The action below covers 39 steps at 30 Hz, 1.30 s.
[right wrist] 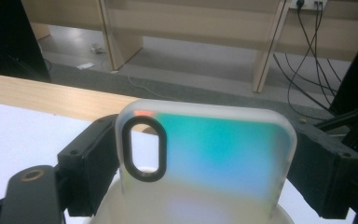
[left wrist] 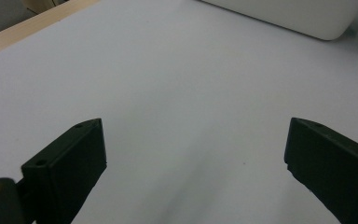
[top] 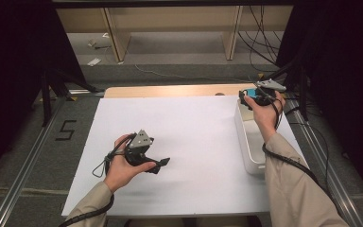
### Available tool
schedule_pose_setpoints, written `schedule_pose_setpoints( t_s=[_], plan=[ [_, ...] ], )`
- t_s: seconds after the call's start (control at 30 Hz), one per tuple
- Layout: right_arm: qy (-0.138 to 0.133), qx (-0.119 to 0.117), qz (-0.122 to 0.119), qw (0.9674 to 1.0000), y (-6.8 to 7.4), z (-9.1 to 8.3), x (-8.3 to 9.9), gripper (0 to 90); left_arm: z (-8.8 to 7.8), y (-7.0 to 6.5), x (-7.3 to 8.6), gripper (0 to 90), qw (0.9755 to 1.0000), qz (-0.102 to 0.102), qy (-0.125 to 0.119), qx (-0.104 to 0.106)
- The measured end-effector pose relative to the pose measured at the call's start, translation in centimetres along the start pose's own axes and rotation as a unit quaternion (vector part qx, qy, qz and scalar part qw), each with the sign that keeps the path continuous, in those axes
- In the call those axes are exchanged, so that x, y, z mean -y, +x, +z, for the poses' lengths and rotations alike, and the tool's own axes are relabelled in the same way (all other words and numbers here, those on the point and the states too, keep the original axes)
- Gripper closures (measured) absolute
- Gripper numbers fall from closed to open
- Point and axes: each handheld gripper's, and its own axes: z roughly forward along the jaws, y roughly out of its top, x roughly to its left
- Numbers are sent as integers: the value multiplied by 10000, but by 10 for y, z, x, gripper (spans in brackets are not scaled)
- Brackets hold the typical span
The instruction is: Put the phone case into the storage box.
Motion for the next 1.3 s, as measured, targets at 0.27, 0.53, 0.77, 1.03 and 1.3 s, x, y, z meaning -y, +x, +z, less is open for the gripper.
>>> schedule_pose_setpoints(
  t_s=[0.27,0.53,0.77,1.03,1.3],
  plan=[
    [23,33,-70,10000,0,2,0,109,0,0,0,47,10000,6,5,2],
    [75,-71,-28,9999,-1,3,-1,17,0,0,0,47,10000,-2,6,7],
    [105,-122,70,9998,-1,-1,-1,9,0,0,0,47,10000,-3,-2,-5],
    [-48,-148,65,9999,0,-6,-3,7,1,-1,0,47,10000,-7,14,11],
    [-94,-127,101,9998,-1,-9,-5,4,1,-1,0,47,10000,-11,11,14]
  ],
)
